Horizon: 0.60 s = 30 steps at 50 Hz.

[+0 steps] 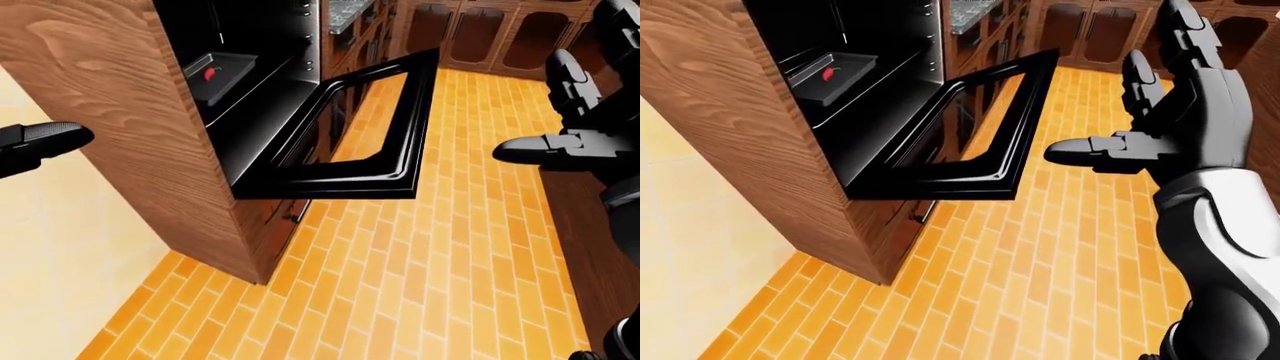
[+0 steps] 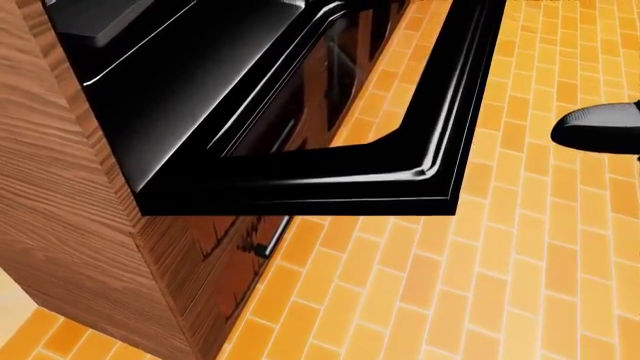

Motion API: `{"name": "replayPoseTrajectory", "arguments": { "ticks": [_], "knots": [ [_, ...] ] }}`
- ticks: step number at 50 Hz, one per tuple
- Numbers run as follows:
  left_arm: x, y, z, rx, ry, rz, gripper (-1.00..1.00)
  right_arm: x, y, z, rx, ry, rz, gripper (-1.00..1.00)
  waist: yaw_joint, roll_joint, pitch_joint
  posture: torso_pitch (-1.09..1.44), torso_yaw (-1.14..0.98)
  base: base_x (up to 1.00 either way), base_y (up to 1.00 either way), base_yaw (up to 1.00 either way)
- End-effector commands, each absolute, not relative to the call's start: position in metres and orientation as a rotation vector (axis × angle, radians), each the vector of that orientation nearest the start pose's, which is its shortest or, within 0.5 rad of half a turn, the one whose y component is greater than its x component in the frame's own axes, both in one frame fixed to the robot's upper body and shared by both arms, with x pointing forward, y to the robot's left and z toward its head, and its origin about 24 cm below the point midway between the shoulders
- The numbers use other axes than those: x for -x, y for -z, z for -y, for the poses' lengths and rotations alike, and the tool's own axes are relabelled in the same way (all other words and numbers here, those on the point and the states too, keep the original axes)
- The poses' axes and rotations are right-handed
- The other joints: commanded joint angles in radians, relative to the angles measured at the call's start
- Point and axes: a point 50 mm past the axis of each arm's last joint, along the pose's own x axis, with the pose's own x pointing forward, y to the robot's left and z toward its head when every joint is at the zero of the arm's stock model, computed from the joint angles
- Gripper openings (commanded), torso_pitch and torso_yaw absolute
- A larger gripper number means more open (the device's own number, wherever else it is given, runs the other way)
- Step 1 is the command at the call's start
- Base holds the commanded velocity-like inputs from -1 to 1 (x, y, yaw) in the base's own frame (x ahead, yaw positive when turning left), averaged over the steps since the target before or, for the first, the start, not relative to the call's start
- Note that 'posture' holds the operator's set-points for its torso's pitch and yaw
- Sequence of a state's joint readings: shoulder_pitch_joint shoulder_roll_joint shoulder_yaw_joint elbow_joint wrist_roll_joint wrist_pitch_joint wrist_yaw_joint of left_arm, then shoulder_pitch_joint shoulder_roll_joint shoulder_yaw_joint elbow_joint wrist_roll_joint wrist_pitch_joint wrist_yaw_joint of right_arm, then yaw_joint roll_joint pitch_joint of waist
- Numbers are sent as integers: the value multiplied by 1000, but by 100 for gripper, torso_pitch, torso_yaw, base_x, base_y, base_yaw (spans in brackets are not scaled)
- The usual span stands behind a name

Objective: Close the oven door.

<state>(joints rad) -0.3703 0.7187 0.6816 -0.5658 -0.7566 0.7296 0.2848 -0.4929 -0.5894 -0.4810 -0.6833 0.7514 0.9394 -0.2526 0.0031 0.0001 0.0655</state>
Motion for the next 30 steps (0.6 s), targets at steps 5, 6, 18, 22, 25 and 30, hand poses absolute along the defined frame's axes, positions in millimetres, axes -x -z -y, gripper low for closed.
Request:
{"name": "replayPoseTrajectory", "arguments": {
  "ticks": [5,6,18,22,25,30],
  "knots": [
    [-206,-309,-296,-12,-364,565,100,-231,-295,233,19,85,432,100,-1,1,-19,0,0,0,0,0],
    [-206,-308,-296,-13,-363,564,100,-231,-295,233,20,85,432,100,-1,1,-19,0,0,0,0,0],
    [-205,-308,-297,-12,-364,564,100,-231,-293,232,19,82,430,100,-3,1,-15,0,0,0,0,0],
    [-205,-308,-297,-12,-364,564,100,-231,-292,232,21,80,430,100,-3,13,-20,0,0,7,0,0],
    [-205,-307,-297,-13,-364,564,100,-231,-292,232,21,80,430,100,-4,22,-20,0,0,8,0,0],
    [-205,-308,-297,-12,-365,564,100,-231,-292,232,21,80,429,100,-2,16,-22,0,0,8,0,0]
  ]
}}
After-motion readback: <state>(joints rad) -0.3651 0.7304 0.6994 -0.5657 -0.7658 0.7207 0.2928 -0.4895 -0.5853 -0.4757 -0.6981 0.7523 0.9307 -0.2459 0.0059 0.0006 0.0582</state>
